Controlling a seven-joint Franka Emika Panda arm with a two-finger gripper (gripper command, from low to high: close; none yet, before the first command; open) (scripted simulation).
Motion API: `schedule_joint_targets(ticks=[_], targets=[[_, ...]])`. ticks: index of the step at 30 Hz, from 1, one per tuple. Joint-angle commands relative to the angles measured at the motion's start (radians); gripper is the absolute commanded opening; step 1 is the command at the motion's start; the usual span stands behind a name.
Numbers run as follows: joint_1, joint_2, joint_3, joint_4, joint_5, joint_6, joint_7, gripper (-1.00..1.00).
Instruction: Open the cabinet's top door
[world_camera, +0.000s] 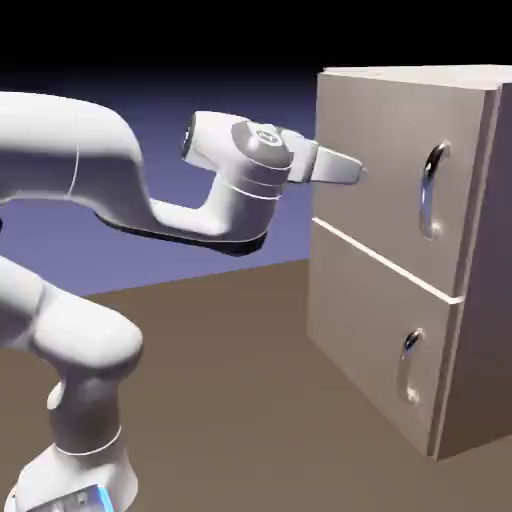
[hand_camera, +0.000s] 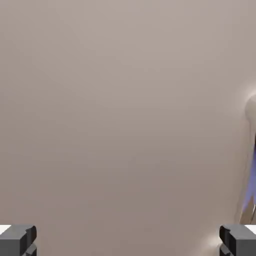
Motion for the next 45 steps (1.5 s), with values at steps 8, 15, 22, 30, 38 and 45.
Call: schedule_joint_targets(ticks=[8, 15, 22, 30, 38, 45], targets=[[0.115, -0.047, -0.131, 0.060, -0.348, -0.016, 0.257, 0.00], [0.216, -0.088, -0.246, 0.112, -0.652, -0.031, 0.481, 0.00], [0.317, -0.128, -0.360, 0.164, -0.957, -0.045, 0.706, 0.00], [0.504, -0.071, -0.478, 0.300, -0.990, -0.069, 0.727, 0.00], [0.287, -0.069, -0.314, 0.121, -0.877, -0.175, 0.704, -1.00], [0.033, -0.038, -0.099, -0.018, -0.791, -0.229, 0.774, -1.00]])
